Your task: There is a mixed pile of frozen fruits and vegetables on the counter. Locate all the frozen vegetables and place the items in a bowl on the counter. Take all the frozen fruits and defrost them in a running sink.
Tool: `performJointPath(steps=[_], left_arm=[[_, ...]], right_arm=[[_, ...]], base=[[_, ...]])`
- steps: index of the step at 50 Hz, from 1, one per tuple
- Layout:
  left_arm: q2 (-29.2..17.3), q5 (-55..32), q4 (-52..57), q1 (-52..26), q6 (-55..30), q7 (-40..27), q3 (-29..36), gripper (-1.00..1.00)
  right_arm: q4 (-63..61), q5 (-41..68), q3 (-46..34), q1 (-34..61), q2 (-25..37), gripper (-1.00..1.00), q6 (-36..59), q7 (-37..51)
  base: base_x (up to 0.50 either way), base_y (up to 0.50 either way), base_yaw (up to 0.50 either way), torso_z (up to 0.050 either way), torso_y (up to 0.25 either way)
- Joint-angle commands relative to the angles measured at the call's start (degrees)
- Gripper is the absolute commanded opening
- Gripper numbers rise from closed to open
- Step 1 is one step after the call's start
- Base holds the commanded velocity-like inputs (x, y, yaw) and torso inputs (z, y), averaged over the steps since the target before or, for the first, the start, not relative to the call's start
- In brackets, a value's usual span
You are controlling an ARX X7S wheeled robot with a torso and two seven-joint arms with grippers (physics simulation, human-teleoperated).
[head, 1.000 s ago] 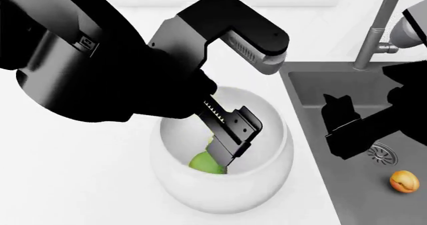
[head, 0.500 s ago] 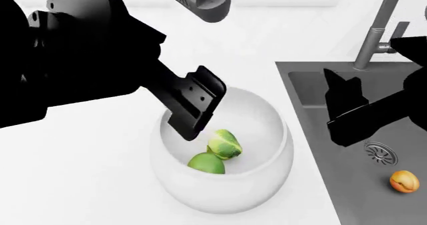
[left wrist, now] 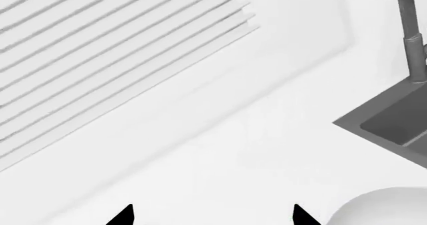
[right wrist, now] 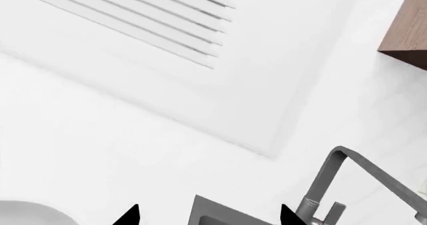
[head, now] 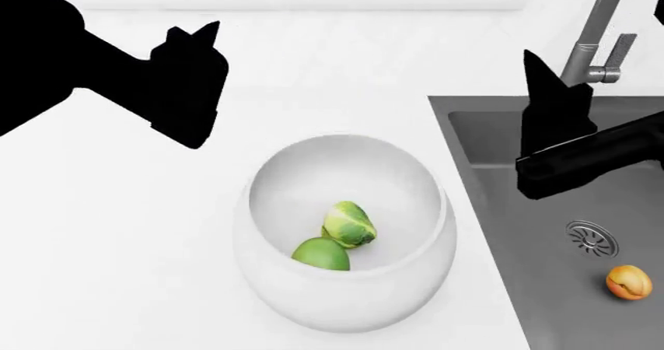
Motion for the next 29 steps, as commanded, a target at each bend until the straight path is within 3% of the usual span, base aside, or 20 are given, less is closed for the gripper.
performJointPath(steps=[1,14,22,24,29], left_arm=[[-7.1,2.0,8.8,0.5,2.3,-5.7,-2.3,1.0],[-13.9,4.3,21.8,6.6,11.7,-5.3,-8.1,1.0],[-18.9,11.2,27.8,13.6,17.5,-3.8,-10.3,1.0],[-19.9,12.4,28.9,14.4,19.1,-3.2,-11.3,1.0],[-21.7,16.2,30.8,17.0,21.3,-2.3,-12.3,1.0]], right_arm=[[-5.8,-2.1,1.6,-2.1,0.3,1.0,-5.5,2.8],[-13.2,-5.3,3.7,-6.2,4.0,1.0,-12.0,3.4],[-16.1,-8.1,6.6,-9.8,4.4,1.0,-13.5,5.0],[-16.2,-8.0,13.1,-14.6,3.4,1.0,-11.6,5.6],[-16.1,-1.2,42.6,-33.3,-6.7,1.0,3.5,12.4]], base=[[0.0,0.0,0.0,0.0,0.0],[0.0,0.0,0.0,0.0,0.0],[0.0,0.0,0.0,0.0,0.0],[0.0,0.0,0.0,0.0,0.0],[0.0,0.0,0.0,0.0,0.0]])
